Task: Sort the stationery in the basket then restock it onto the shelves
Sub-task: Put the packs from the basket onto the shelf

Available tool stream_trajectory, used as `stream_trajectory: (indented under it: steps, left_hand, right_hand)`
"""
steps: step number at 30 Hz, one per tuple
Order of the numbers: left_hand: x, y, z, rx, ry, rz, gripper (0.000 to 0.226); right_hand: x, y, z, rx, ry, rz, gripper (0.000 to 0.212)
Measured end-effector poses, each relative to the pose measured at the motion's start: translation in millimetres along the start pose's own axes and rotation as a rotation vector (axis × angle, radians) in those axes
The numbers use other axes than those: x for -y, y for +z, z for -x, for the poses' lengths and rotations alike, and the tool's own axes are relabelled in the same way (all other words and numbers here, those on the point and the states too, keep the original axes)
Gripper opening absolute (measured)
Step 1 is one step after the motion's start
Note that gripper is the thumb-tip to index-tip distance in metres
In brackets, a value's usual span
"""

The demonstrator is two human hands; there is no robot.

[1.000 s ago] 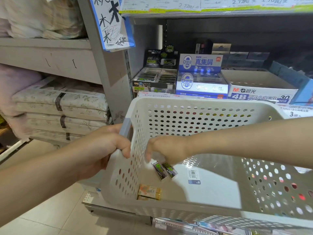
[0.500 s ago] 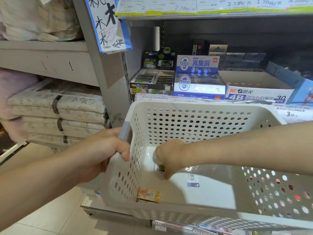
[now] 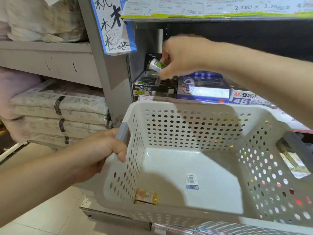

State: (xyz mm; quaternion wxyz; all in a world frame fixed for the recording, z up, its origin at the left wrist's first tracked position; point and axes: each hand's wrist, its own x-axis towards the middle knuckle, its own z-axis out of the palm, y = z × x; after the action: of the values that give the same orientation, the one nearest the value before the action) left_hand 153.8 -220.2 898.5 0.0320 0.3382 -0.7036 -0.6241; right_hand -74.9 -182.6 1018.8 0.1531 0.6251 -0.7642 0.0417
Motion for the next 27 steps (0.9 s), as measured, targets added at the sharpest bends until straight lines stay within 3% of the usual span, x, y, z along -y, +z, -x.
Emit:
stream_trajectory:
  steps: [5,13,18,21,27]
  left_hand:
    - [-3,0,-3,-0.025,-0.006,0.015,0.063]
    - [-3,-5,-4,-0.038,-0.019,0.036,0.062]
    - [-2,-7,-4,-0.027,-0.013,0.027,0.061]
    - [-1,-7,-4,-0.015,0.002,0.022,0.060]
    - [-2,-5,-5,0.001,0.007,0.034,0.055]
  right_hand:
    - [-21,30,-58,0.198,0.078,-0.055,0.037]
    - [-29,67,-105,0.301,0.138,-0.411,0.016]
    - [-29,69,-107,0.388,0.192,-0.732,0.024]
    - [-30,67,-104,0.442,0.148,-0.782,0.027]
    - [-33,74,-91,0.339,0.155,-0.924,0.031]
